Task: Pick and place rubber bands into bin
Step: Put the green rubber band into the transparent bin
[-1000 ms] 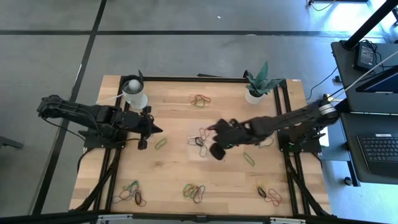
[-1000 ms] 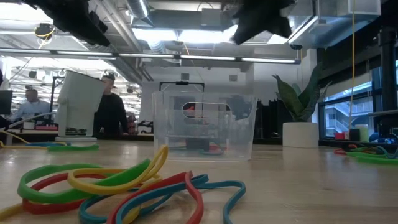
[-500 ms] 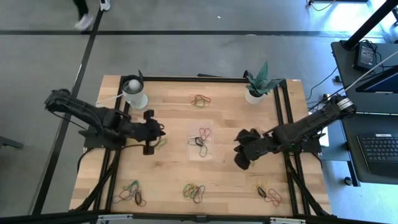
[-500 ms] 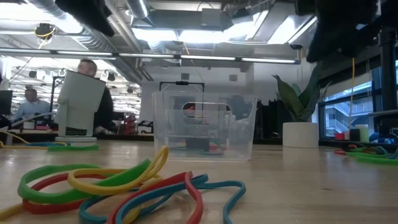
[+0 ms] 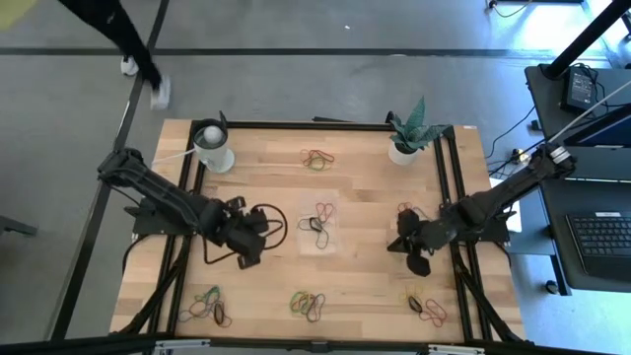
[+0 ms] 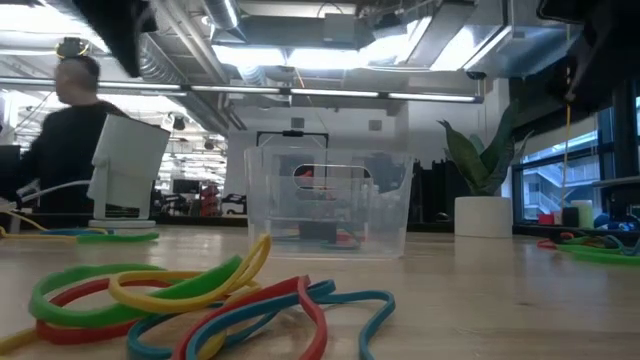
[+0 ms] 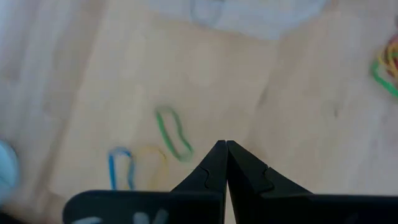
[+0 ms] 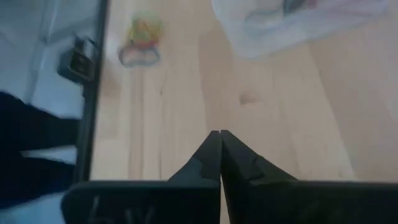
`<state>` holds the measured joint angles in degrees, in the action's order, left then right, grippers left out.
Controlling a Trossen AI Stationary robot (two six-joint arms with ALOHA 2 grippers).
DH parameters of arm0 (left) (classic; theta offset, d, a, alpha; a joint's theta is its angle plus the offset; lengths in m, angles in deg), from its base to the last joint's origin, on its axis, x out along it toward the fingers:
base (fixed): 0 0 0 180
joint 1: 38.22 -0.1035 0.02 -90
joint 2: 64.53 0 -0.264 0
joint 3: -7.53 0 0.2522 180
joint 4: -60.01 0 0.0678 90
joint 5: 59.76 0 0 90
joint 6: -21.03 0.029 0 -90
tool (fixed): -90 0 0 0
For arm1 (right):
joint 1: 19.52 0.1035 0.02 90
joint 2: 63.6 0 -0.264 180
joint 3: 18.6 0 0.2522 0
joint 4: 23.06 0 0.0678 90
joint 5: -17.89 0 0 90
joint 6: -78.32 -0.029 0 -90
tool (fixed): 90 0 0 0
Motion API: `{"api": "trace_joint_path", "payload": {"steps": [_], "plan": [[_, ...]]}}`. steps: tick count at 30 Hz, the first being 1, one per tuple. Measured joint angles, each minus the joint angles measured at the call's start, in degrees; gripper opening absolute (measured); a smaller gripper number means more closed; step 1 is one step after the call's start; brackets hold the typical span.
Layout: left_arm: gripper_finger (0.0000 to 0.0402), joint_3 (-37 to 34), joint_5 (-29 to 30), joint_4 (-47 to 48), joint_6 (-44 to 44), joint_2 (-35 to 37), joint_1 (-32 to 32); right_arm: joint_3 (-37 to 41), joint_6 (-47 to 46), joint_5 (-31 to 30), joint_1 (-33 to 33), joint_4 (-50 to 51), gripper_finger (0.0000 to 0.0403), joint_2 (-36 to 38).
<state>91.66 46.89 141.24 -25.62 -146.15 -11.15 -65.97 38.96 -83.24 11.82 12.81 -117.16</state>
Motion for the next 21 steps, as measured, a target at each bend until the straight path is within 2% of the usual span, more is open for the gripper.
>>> {"api": "trace_joint_path", "payload": {"steps": [6, 12, 15, 21], "plan": [[0.0003, -1.03, -5.95, 2.59, -7.44, -1.05, 3.79, 7.06, -0.34, 0.08, -0.19, -7.74, 0.0002, 6.72], [0.0003, -4.02, -7.26, 3.06, -17.08, -1.26, 8.37, 7.64, 0.8, 0.1, -0.16, -9.02, 0.0002, 7.41], [0.0005, -6.26, -10.45, 2.93, -21.29, -1.29, 10.63, 7.64, 1.61, 0.1, -0.16, -9.09, 0.0002, 7.39], [0.0044, -11.31, -16.79, 1.3, -29.21, -1.32, 15.55, 7.64, 2.0, 0.21, -0.16, -9.09, 0.0002, 7.39]]}}
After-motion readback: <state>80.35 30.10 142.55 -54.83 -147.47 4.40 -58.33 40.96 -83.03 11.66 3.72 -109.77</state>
